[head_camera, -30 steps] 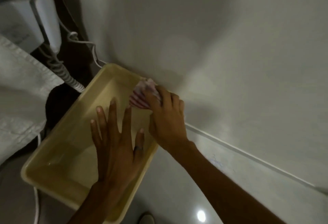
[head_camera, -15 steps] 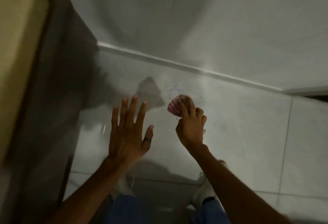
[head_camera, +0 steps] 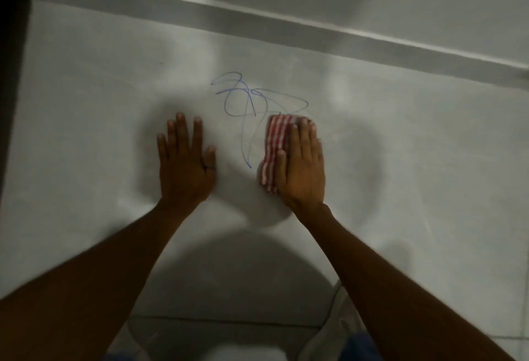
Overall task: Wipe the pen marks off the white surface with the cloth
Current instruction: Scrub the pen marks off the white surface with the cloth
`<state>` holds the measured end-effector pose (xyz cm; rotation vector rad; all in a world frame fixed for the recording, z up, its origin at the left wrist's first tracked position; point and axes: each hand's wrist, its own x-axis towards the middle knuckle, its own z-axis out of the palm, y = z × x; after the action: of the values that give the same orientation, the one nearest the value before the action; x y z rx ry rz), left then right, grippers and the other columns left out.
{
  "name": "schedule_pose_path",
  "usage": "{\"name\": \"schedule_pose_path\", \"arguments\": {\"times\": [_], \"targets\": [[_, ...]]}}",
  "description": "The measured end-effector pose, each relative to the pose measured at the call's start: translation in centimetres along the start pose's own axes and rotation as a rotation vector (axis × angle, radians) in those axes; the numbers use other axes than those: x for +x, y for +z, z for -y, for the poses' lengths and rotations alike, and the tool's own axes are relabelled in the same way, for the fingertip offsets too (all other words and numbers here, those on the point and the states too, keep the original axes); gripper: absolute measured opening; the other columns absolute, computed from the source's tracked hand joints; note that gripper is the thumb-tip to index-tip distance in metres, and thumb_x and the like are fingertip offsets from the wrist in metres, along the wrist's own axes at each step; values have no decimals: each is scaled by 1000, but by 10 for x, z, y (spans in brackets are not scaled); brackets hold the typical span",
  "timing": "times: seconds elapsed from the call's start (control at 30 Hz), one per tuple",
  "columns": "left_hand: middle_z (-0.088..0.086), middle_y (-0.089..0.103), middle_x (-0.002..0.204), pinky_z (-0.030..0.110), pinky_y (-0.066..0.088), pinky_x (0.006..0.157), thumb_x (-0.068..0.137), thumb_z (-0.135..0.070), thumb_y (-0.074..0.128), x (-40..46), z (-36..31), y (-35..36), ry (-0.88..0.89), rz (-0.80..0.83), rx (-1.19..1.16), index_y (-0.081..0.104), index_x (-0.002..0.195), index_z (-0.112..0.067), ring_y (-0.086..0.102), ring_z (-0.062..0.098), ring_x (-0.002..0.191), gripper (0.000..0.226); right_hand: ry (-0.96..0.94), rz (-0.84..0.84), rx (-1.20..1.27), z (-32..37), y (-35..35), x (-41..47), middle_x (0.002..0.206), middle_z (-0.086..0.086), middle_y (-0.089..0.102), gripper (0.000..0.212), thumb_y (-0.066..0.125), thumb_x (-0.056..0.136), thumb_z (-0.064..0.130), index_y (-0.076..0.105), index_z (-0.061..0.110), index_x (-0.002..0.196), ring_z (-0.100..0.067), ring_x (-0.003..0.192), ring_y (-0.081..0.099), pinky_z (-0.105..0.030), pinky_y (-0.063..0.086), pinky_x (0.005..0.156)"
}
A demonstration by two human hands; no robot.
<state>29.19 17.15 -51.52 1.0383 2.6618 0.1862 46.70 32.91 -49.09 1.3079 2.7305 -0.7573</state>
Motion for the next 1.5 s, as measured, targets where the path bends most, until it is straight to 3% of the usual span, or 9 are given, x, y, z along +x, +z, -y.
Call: {"name": "schedule_pose_path", "arguments": {"times": [0.2,0.33,0.5,0.6,0.7,0.93,1.07,1.2,1.5], "targets": [[21,15,180,54,7,136,112,-48,24,4,15,27,62,-205,106,15,174,-19,15,39,167,68,-283,-67,-179,7,25,43,177,-11,21,70,38,107,37,19,8,167,-27,166,14,-50,6,137],[20,13,180,52,9,137,109,-50,29,7,24,24,163,-210,75,16,173,-18,14,38,168,73,104,-143,-144,-4,-1,105,179,-14,12,68,29,110,37,13,7,168,-29,167,8,-54,7,136],[16,20,180,51,15,137,108,-55,33,8,29,21,158,-252,65,22,173,-21,19,35,167,74,-474,-6,-244,-5,-3,88,173,-18,30,66,35,104,33,31,4,163,-35,163,23,-59,15,134],[17,22,179,51,15,136,107,-55,36,7,27,18,163,-243,51,26,172,-20,23,37,166,74,-104,-80,-200,-1,-20,103,176,-16,23,66,36,106,32,24,6,166,-33,165,15,-58,11,135],[19,21,179,55,14,136,107,-55,36,7,25,14,147,-216,63,26,172,-18,22,39,166,75,-495,53,-267,2,-11,102,175,-16,27,66,37,106,33,28,5,165,-33,165,18,-59,13,135],[22,21,179,62,17,135,106,-53,38,7,21,9,135,-190,59,26,172,-15,22,41,166,77,-531,95,-288,15,-13,124,177,-14,20,66,31,107,36,22,9,167,-31,166,12,-56,10,136],[19,24,179,62,19,134,105,-54,41,7,22,8,128,-220,37,29,171,-16,24,40,166,76,-138,-47,-197,49,-9,137,178,-12,18,70,23,105,41,19,11,168,-30,166,10,-53,3,137],[19,23,179,60,15,136,105,-57,39,6,21,10,120,-206,51,28,171,-19,21,39,167,77,-640,145,-252,74,11,136,177,-13,21,69,23,106,43,21,10,167,-30,166,13,-51,2,136],[21,19,180,62,14,135,104,-59,37,5,21,4,88,-165,55,28,172,-21,19,41,167,79,-271,16,-182,87,8,131,177,-10,22,68,24,105,40,21,12,167,-30,166,12,-53,7,137]]}}
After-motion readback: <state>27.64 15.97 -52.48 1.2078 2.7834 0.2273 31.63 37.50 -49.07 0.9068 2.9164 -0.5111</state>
